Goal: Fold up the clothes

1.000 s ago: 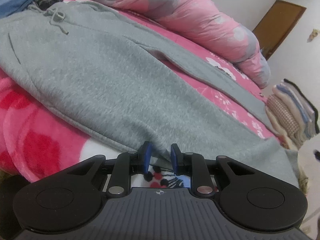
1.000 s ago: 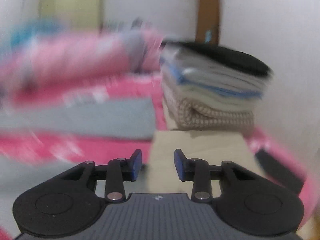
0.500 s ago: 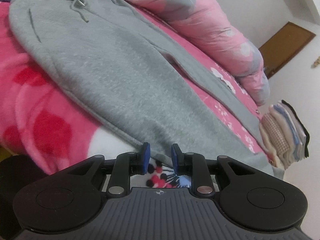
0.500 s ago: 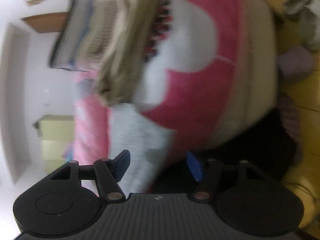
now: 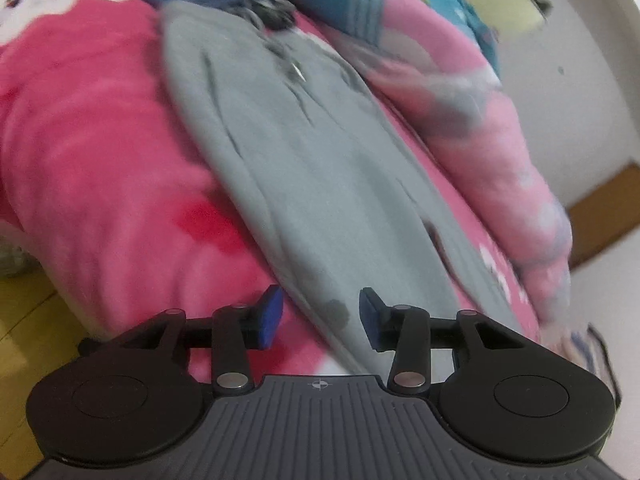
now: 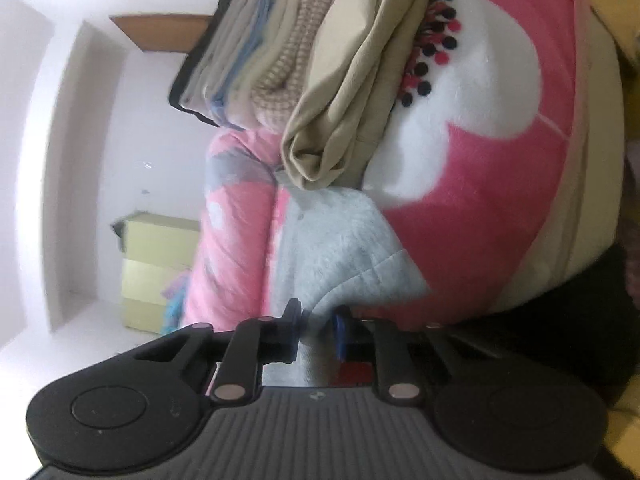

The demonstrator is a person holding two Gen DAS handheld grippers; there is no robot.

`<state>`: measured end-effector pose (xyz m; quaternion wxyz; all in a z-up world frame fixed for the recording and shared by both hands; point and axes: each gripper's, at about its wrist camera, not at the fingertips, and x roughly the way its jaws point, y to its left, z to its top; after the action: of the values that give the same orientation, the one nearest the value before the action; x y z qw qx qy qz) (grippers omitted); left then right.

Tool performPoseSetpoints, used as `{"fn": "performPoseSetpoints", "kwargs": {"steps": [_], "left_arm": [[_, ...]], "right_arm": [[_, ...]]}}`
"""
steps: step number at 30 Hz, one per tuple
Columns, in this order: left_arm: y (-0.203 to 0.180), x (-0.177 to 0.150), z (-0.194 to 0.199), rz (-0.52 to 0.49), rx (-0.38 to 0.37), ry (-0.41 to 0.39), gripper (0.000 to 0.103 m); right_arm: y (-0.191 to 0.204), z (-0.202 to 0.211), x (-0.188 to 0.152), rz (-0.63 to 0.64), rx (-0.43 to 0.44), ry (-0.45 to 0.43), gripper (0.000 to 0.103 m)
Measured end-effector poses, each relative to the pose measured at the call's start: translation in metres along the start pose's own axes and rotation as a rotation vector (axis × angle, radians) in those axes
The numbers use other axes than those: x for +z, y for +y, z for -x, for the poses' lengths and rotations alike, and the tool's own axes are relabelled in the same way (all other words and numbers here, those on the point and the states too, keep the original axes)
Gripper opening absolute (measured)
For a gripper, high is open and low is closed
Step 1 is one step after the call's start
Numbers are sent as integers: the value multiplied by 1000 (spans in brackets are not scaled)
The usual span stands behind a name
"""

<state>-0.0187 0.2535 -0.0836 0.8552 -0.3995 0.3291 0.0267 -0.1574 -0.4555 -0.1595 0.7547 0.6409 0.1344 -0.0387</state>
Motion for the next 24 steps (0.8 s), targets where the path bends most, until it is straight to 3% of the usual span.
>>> {"fn": "performPoseSetpoints", "kwargs": {"steps": [3,7,9,11,15,19,21,24], "left_arm": [[11,15,-4,53,11,-34,42],[25,34,-9,124,27,-79,39],[24,41,-13,144,29,-96,24],[19,45,-10,134,21,-108,19],[8,52,-4,114,4,-131,14],[-3,59,2,94,-12,-155,12],[-9,63,5,84,-20,-167,11],[-17,69,9,69,-33,-185,11]], "right_arm": [[-2,-12,3,-31,-74,12,19],[12,-21,-2,33,-127,-8,18],[25,-19,-6,75,-142,-26,7],[47,-12,-8,96,-100,-57,7],[122,-39,11,197,-21,-35,5],[216,-115,48,287,24,60,5],[278,-138,51,401,104,80,5],[337,-125,41,545,243,42,5]]}}
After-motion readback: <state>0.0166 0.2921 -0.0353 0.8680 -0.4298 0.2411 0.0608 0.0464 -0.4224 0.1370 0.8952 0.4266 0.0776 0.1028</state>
